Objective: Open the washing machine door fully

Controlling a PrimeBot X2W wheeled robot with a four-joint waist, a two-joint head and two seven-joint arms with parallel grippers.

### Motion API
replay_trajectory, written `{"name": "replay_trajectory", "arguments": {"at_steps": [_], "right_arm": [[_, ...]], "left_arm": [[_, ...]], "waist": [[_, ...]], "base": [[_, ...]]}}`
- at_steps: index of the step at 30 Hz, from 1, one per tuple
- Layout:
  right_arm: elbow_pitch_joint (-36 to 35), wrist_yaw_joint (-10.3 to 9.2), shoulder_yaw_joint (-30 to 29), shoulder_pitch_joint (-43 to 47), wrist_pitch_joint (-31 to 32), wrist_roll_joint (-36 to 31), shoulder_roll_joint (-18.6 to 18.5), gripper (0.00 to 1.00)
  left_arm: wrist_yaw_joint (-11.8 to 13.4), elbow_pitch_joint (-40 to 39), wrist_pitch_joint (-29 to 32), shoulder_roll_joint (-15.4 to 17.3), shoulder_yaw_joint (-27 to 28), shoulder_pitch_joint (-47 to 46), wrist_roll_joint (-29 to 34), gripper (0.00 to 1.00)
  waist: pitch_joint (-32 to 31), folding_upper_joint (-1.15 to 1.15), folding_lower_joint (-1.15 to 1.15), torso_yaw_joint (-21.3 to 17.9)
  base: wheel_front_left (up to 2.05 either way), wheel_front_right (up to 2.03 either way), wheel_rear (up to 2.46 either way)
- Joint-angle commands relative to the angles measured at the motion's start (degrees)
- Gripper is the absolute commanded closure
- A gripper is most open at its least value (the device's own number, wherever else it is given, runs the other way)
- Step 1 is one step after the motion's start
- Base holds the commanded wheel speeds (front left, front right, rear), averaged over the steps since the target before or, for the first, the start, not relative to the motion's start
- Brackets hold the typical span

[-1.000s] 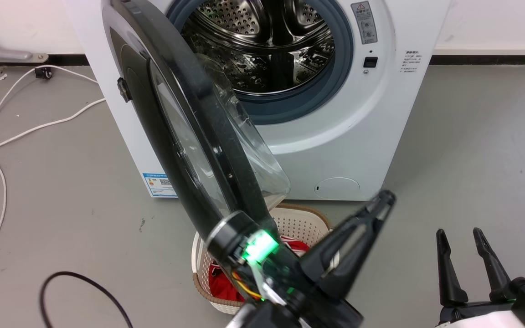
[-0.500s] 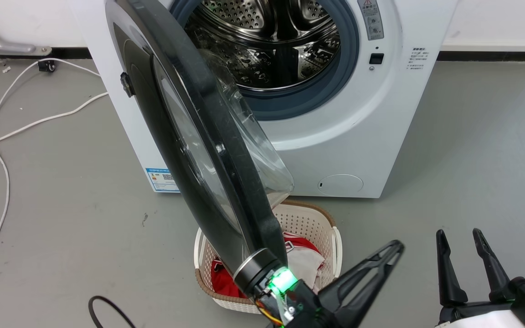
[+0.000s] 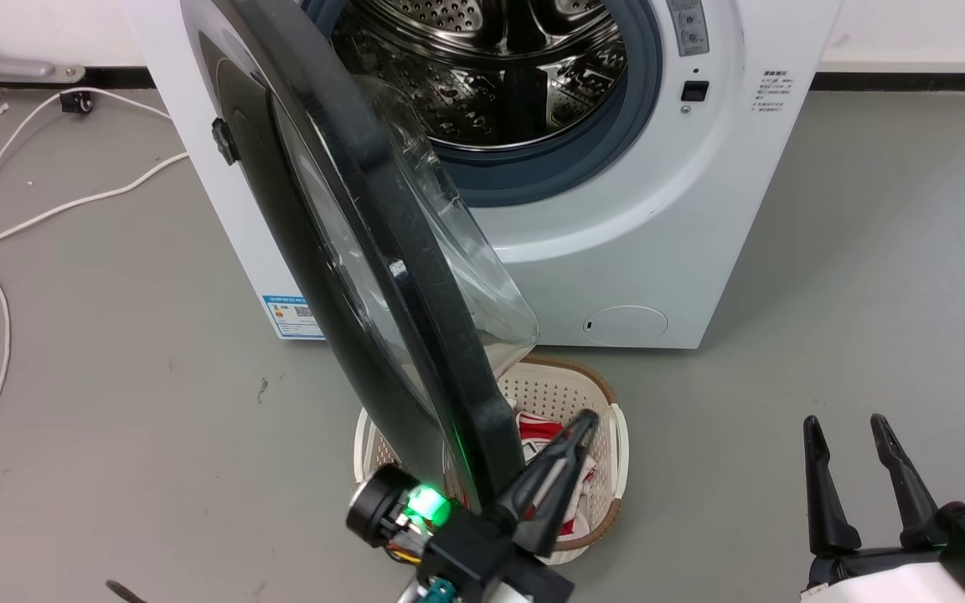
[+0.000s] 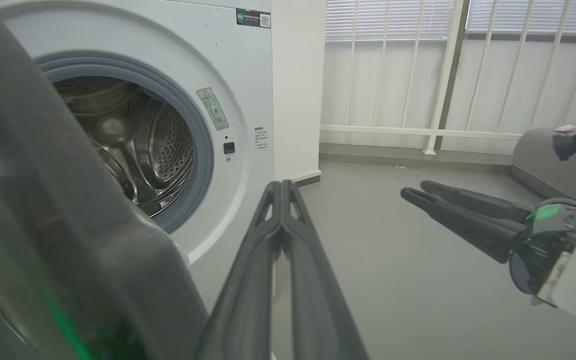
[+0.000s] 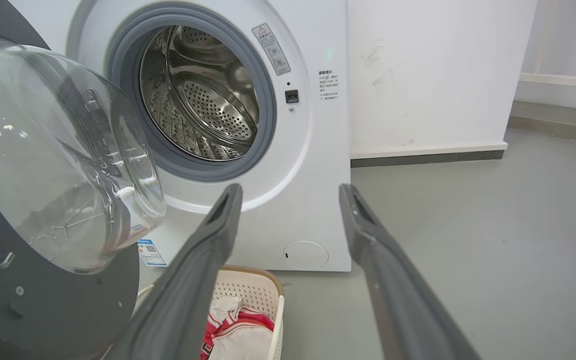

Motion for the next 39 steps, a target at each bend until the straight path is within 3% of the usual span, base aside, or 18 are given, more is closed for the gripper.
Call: {"name": "replay_trajectory", "arguments": {"at_steps": [1, 27, 39], "right_arm": [[0.17, -0.04, -0.01, -0.69, -0.10, 0.28, 0.14, 0.00], [1.17, -0.04, -0.79, 1.32, -0.10, 0.92, 0.11, 0.00], [1.32, -0.04, -0.92, 2.23, -0.10, 0.96, 0.12, 0.00]], "left_arm": [[0.14, 0.51, -0.12, 0.00, 0.84, 0.20, -0.20, 1.00], [-0.26, 0.44, 0.06, 2.56, 11.64, 6.84, 3.11, 1.00], [1.40, -1.23, 0.06, 4.14, 17.11, 10.06, 2.78, 1.00]], "waist": [[0.16, 0.00, 0.00, 0.06], [-1.77, 0.00, 0.00, 6.94], [-2.32, 0.00, 0.00, 11.73]], "base": [[0.00, 0.00, 0.00], [0.00, 0.00, 0.00], [0.00, 0.00, 0.00]]}}
